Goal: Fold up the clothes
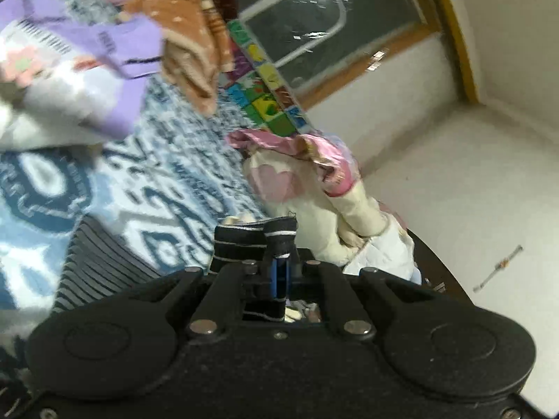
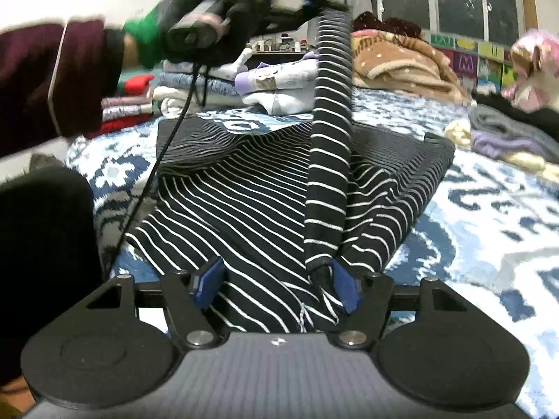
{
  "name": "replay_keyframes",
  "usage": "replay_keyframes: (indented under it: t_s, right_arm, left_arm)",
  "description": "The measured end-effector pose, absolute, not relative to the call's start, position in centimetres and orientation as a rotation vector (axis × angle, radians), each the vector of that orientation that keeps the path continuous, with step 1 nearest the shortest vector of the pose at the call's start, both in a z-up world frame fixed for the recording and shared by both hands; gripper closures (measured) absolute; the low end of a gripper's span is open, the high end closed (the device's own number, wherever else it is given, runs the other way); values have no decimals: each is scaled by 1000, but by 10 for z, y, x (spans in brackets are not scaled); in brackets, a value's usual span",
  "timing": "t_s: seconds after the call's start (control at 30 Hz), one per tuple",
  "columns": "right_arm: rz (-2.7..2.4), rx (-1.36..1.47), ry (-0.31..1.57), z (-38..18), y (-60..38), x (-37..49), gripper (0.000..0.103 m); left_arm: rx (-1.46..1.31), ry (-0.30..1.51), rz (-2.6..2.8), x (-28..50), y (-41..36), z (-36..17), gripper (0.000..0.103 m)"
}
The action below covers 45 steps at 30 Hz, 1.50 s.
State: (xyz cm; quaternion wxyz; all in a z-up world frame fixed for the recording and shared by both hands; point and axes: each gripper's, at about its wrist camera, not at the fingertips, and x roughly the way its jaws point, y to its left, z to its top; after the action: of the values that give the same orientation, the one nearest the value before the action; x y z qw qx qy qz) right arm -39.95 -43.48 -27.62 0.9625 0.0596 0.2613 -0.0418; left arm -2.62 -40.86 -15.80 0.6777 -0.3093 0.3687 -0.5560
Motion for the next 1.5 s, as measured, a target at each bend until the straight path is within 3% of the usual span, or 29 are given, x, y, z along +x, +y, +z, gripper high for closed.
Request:
replay_keyframes:
  t_s: [0.33, 0.63, 0.8, 1.0, 1.3, 1.37, 1.43, 1.5]
  right_arm:
    - [-105, 81, 531, -275, -429, -401, 37]
    - [-135, 154, 487, -265, -440, -411, 34]
    - [-140, 168, 451, -262, -443, -413, 33]
    - [-78, 161, 534, -270, -436, -403, 37]
    - [-82, 362, 495, -269, -460, -412, 39]
    - [-93, 367, 493, -270, -462, -412, 39]
    - [-98, 360, 491, -270, -461, -412, 39]
    - [-104, 358, 490, -269, -461, -413, 39]
  left_arm:
    - [-615, 874, -1312, -46, -456, -149, 101]
    - [-329, 942, -1182, -76, -537, -172, 101]
    - [-272, 960, -1162, -87, -548, -182, 101]
    - [-280, 966, -1093, -81, -557, -180, 101]
    - [-151, 1024, -1056, -85, -593, -193, 101]
    - [-100, 1030, -1022, -88, -604, -198, 91]
    - [-80, 1049, -1031, -88, -612, -201, 52]
    - [-123, 1061, -1085, -85, -608, -199, 51]
